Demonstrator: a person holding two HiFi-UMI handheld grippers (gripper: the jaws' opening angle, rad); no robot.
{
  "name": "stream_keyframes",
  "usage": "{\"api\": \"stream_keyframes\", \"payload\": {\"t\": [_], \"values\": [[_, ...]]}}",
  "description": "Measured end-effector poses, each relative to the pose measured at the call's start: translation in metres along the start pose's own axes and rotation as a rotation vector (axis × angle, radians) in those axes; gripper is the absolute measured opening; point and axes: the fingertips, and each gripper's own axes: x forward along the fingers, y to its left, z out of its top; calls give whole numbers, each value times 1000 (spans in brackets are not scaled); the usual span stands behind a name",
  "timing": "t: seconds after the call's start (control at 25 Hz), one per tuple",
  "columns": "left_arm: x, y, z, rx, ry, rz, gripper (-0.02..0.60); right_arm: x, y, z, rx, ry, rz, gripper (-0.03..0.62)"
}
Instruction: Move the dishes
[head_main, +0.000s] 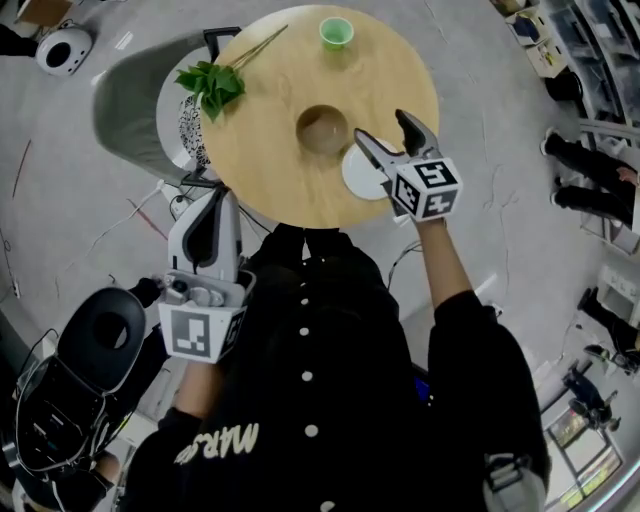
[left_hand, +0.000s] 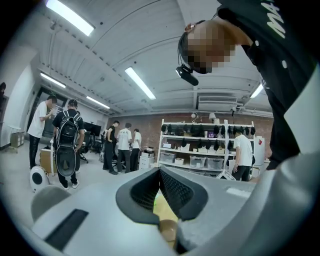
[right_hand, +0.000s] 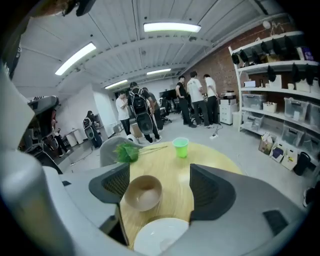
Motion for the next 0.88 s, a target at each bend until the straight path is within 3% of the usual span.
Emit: {"api": "stream_keyframes", "payload": {"t": [0.52,0.88], "values": [[-3,4,-49,-58,72,29,3,80,-1,-91,88,261,45,263],[-2,17,-67,-70,99,56,3,102,-5,-111,193,352,33,108]]}}
